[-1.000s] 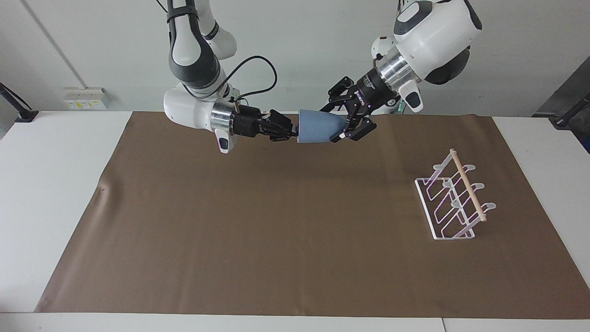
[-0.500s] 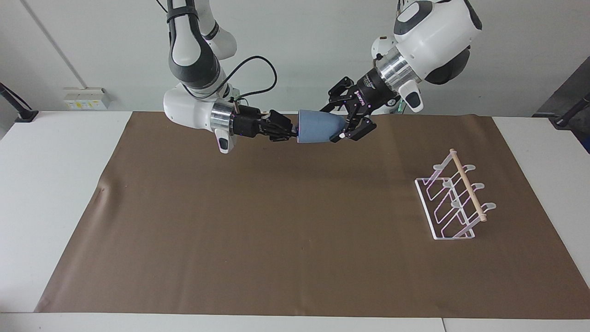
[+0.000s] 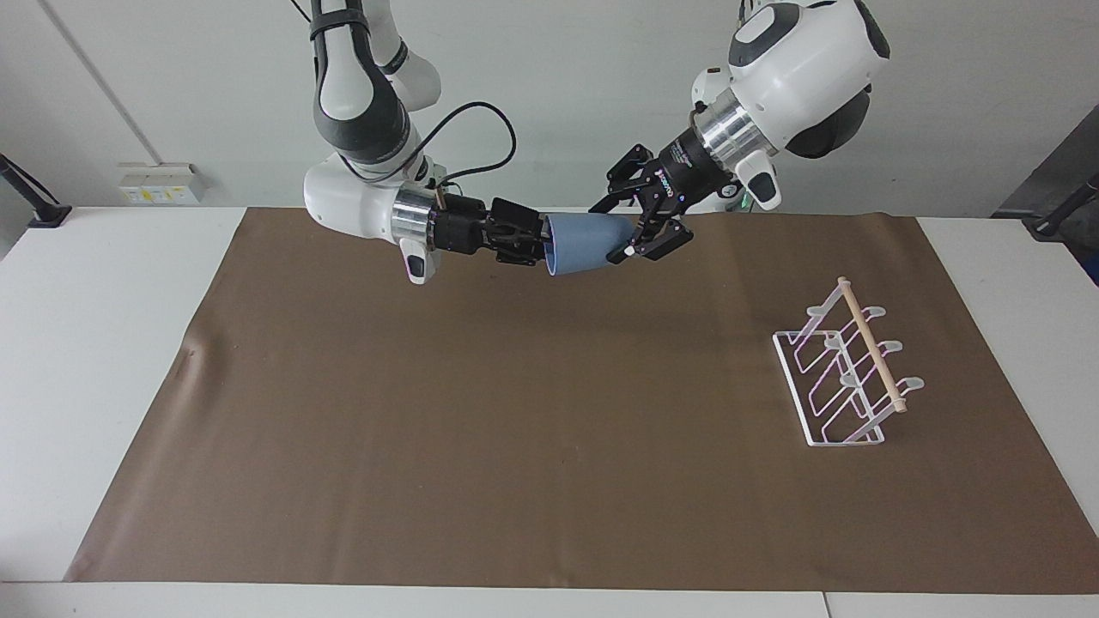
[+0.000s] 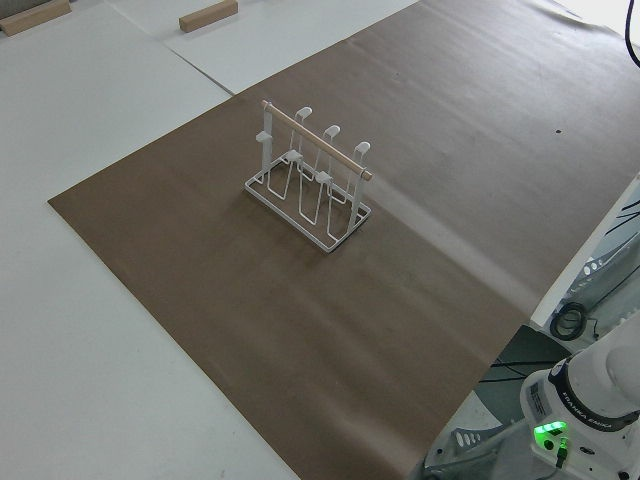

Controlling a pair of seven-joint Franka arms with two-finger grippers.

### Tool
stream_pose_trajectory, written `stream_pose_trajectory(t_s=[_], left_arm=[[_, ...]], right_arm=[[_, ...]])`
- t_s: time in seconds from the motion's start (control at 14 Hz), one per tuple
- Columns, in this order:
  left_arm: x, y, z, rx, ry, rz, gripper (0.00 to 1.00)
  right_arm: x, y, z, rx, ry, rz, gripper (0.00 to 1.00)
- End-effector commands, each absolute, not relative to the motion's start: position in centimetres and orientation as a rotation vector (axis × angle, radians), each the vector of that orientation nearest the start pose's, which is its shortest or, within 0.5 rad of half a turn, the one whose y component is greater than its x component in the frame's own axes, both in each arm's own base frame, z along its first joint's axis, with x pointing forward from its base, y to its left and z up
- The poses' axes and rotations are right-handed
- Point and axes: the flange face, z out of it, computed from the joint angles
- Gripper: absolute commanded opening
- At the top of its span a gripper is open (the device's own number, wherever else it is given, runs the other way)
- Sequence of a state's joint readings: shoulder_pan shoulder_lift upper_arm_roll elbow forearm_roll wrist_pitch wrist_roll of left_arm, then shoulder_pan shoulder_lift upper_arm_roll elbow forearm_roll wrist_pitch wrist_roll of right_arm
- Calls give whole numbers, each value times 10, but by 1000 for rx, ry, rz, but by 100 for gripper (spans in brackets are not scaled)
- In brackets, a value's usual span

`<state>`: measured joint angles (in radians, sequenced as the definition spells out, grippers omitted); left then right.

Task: Hang cup on cup holder
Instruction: 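Close the left gripper around the cup base held by the right gripper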

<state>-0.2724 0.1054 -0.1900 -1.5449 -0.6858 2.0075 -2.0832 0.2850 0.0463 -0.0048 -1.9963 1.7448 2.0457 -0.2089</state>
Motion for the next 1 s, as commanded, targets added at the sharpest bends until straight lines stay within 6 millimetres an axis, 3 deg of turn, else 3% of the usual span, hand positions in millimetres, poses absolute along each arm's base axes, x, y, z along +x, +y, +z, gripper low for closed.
stream_pose_trajectory(t_s=[0.0,0.21,0.43,0.5,0.64,0.93], left_arm=[[540,-307,637,1556,1993,-719,0],[540,-306,638,1557,1988,-715,0],[540,-305,639,1559,1984,-713,0],[540,-305,639,1558,1985,-712,0],[540,-304,640,1559,1982,-711,0],[540,-303,639,1562,1980,-707,0]], right_arm=[[554,217,500,-1565,442,56,57],[555,214,501,-1580,436,49,58],[556,206,502,-1623,417,34,66],[556,204,500,-1646,407,30,73],[558,193,496,-1718,379,11,100],[563,162,495,-1830,339,-15,100]])
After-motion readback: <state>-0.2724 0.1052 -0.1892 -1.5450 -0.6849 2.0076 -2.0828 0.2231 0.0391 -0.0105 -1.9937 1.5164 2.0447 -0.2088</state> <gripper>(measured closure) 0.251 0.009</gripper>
